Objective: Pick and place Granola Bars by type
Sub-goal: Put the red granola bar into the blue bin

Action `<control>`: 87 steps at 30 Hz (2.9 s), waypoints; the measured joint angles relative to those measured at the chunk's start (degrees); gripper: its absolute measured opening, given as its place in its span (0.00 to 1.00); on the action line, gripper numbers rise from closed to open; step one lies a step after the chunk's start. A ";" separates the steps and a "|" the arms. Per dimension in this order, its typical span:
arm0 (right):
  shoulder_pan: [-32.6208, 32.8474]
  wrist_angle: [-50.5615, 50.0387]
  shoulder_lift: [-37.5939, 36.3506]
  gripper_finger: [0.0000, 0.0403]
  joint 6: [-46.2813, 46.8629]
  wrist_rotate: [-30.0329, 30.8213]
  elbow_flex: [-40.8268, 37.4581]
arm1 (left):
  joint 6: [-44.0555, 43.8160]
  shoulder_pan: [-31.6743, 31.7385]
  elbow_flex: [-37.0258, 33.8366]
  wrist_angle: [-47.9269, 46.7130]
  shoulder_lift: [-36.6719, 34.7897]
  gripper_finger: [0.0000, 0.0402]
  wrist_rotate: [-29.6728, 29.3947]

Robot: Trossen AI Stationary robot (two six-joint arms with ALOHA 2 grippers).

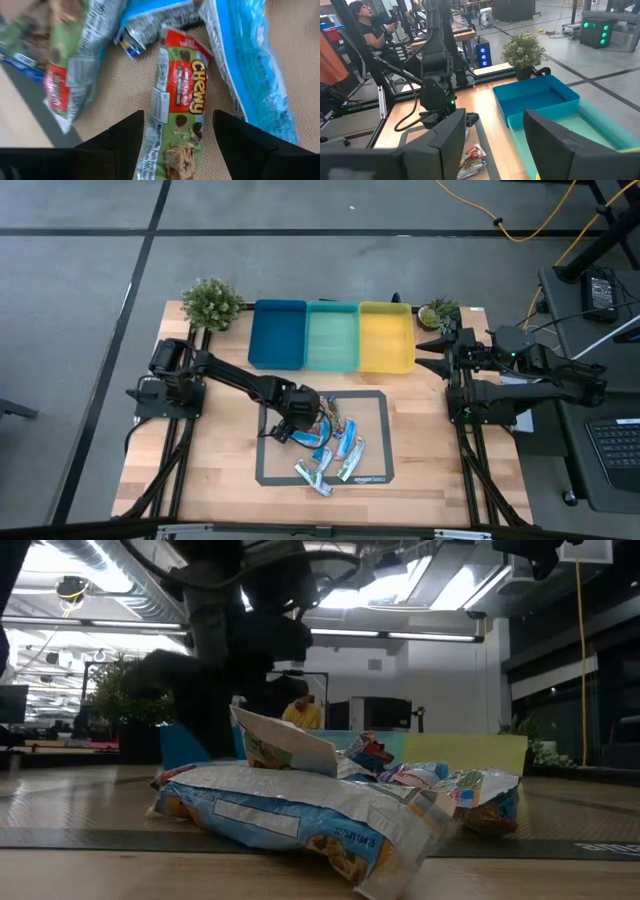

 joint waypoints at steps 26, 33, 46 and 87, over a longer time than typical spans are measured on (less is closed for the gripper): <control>0.00 -0.16 0.02 0.50 -0.21 -0.03 0.00 | -7.54 0.01 5.31 -6.79 -1.49 0.02 -8.07; 0.00 -0.33 0.02 0.50 -0.31 -0.04 -0.02 | -8.00 0.17 11.23 -10.69 -7.17 0.05 -12.20; 0.00 -0.56 0.04 0.50 -0.82 -0.01 -0.02 | -17.86 1.23 20.04 -9.63 -13.75 0.03 -19.78; 0.00 -2.51 0.04 0.50 -1.59 0.01 -0.02 | -25.97 39.70 32.11 -33.52 -17.37 0.05 -11.61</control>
